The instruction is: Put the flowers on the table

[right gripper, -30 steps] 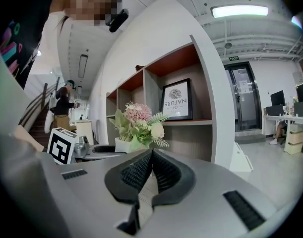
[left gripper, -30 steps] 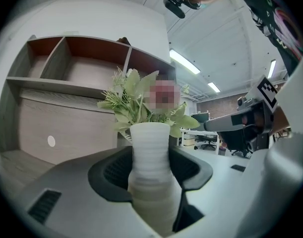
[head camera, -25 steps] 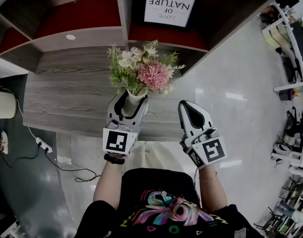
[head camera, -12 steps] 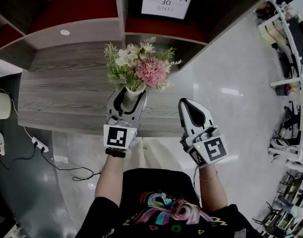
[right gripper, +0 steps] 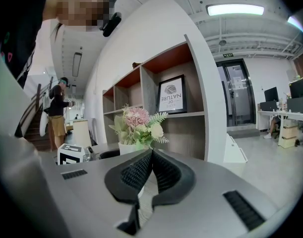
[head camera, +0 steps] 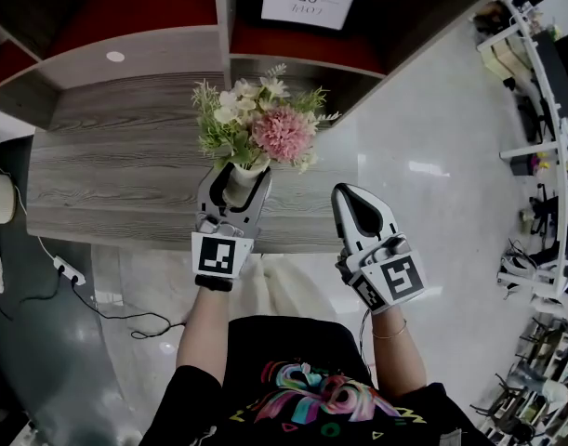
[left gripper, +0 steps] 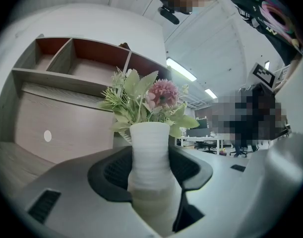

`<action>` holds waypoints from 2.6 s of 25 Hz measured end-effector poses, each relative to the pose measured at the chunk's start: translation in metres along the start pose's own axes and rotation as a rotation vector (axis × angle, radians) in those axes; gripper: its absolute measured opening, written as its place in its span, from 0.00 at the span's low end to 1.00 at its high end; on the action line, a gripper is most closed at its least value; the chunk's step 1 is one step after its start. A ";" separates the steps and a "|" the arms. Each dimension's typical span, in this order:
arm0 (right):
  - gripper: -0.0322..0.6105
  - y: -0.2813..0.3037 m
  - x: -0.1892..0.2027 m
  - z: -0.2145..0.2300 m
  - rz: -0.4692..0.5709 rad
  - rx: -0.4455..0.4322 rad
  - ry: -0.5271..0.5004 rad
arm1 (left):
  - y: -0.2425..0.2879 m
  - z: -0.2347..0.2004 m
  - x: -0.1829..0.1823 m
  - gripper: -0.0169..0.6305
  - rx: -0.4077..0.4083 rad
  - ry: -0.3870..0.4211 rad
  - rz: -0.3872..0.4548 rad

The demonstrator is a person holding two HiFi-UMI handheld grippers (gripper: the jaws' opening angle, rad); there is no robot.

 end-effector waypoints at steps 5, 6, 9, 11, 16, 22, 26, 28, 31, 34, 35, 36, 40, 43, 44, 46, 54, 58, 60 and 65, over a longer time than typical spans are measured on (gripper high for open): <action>0.07 -0.001 -0.001 0.004 0.005 0.006 -0.003 | -0.003 0.004 0.001 0.40 0.011 0.018 0.008; 0.07 0.000 0.000 0.006 0.005 0.006 -0.004 | -0.004 0.004 0.003 0.40 0.011 0.018 0.005; 0.07 0.005 -0.001 0.009 0.002 0.001 -0.009 | -0.004 0.002 0.006 0.40 0.009 0.010 -0.006; 0.07 0.002 -0.002 0.005 0.004 -0.004 -0.011 | -0.011 0.004 0.005 0.40 0.008 0.008 -0.007; 0.07 -0.003 -0.005 -0.003 0.014 -0.009 -0.014 | -0.026 0.011 0.004 0.41 0.015 0.020 -0.002; 0.07 -0.003 -0.006 -0.004 0.028 -0.023 0.001 | -0.029 0.012 0.009 0.41 0.025 0.031 -0.017; 0.07 -0.006 -0.003 -0.001 -0.001 -0.007 -0.018 | -0.030 0.013 0.007 0.41 0.022 0.031 -0.010; 0.07 -0.007 -0.003 0.000 -0.001 -0.006 -0.018 | -0.031 0.014 0.007 0.42 0.022 0.033 -0.009; 0.07 -0.007 -0.004 0.001 0.000 -0.006 -0.024 | -0.033 0.014 0.006 0.43 0.012 0.032 -0.010; 0.07 -0.007 -0.004 0.000 -0.007 -0.008 -0.032 | -0.035 0.012 0.004 0.43 -0.002 0.027 -0.011; 0.07 -0.007 -0.005 0.000 -0.006 -0.009 -0.035 | -0.035 0.012 0.003 0.43 -0.003 0.029 -0.010; 0.07 -0.007 -0.006 0.000 -0.003 -0.010 -0.037 | -0.036 0.012 0.001 0.43 -0.004 0.034 -0.009; 0.07 -0.010 -0.012 -0.002 0.007 -0.011 -0.041 | -0.043 0.014 -0.008 0.43 0.002 0.056 -0.012; 0.07 -0.012 -0.020 -0.002 0.024 -0.011 -0.039 | -0.052 0.016 -0.013 0.43 0.002 0.064 -0.036; 0.07 -0.013 -0.024 -0.002 0.031 -0.011 -0.038 | -0.055 0.015 -0.015 0.43 0.000 0.062 -0.043; 0.07 -0.014 -0.031 -0.002 0.046 -0.012 -0.040 | -0.060 0.014 -0.021 0.43 -0.005 0.053 -0.051; 0.07 -0.017 -0.065 -0.005 0.133 -0.053 -0.042 | -0.082 0.008 -0.049 0.43 0.011 0.107 -0.138; 0.07 -0.020 -0.071 0.000 0.126 -0.043 -0.064 | -0.092 0.007 -0.075 0.39 -0.023 0.118 -0.140; 0.07 -0.021 -0.076 0.000 0.144 -0.047 -0.067 | -0.095 0.007 -0.091 0.35 -0.050 0.124 -0.118; 0.07 -0.025 -0.085 0.004 0.145 -0.057 -0.091 | -0.093 0.017 -0.125 0.17 -0.053 0.152 -0.064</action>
Point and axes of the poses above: the fingertips, and each gripper's own axes: y forward along the fingers, z to its right, x out of its underside, the point moved 2 cm from there along -y, backward along the fingers, and after that the axes turned 2 degrees about z, right-handed, at the moved point
